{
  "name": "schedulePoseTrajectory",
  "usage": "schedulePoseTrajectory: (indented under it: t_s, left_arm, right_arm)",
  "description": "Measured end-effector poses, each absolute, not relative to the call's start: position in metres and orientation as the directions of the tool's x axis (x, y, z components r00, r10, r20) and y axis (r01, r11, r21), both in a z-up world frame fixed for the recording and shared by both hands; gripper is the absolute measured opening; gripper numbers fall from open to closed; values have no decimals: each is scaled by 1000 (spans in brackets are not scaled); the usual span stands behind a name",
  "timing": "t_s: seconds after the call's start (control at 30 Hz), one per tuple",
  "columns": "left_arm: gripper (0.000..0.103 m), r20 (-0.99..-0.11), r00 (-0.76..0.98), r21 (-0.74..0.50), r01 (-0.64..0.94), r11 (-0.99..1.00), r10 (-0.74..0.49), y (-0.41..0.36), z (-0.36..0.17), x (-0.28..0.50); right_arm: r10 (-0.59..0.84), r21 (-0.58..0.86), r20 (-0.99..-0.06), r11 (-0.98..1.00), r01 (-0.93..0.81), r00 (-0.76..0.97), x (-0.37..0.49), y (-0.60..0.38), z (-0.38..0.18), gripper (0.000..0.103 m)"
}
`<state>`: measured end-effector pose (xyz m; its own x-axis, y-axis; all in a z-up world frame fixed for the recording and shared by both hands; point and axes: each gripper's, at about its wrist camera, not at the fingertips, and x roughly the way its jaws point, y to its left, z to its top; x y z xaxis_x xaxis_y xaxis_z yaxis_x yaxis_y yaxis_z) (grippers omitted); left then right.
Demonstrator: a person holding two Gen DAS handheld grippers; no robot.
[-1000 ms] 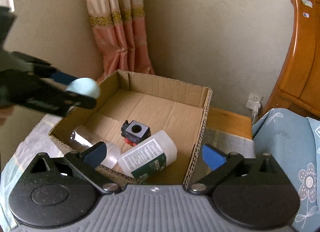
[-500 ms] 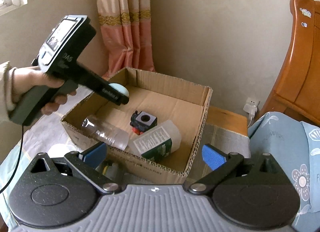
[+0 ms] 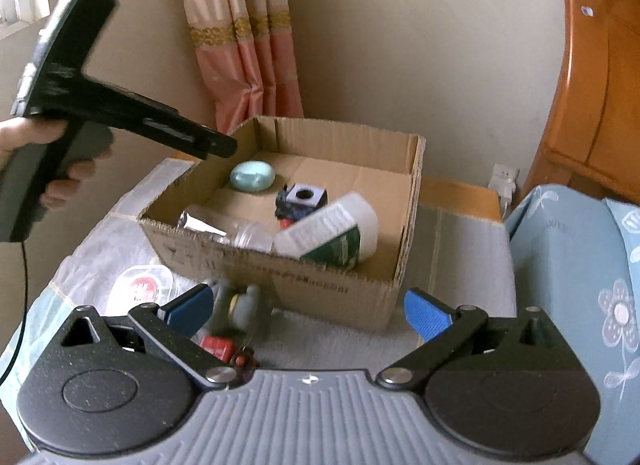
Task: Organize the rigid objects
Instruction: 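Release mint-green case into the cardboard box with left tool, then move left tool to clear red-label round box while right tool approaches black oval object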
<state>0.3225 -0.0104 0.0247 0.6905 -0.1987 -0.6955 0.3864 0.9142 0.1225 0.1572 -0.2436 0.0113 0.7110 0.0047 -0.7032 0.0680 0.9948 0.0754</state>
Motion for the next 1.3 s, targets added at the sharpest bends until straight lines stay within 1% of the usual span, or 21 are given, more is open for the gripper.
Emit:
schedulePoseTrajectory:
  t_s: [0.17,0.27,0.43,0.6,0.73,0.97,1.3]
  left_arm:
    - [98,-672,698,111,427,898,-248,-8,26,286]
    - [99,-664,700,115,441,890,-261,-5,23,261]
    - [99,-691,672,65,424,903,-266,4,6,231]
    - [99,-707,664,62,404,913,-246,7,-9,197]
    - [99,-687,681,56,397,916,-253,11,-15,175]
    - [99,-675,697,17,341,940,-241,20,-20,161]
    - [99,-691,676,-7,346,938,-255,19,-27,159]
  right_arm:
    - [-8,81,-709,992,92,705,142,-239,0,103]
    - [-20,75,-706,992,103,708,131,-237,-9,103]
    - [-47,68,-704,989,134,709,109,-237,-30,103]
    - [-36,64,-726,991,120,687,91,-233,-46,103]
    - [5,74,-737,995,73,676,75,-225,-58,103]
    - [6,18,-756,1000,11,655,54,-211,-70,103]
    - [-46,-80,-756,997,-22,653,52,-195,-87,103]
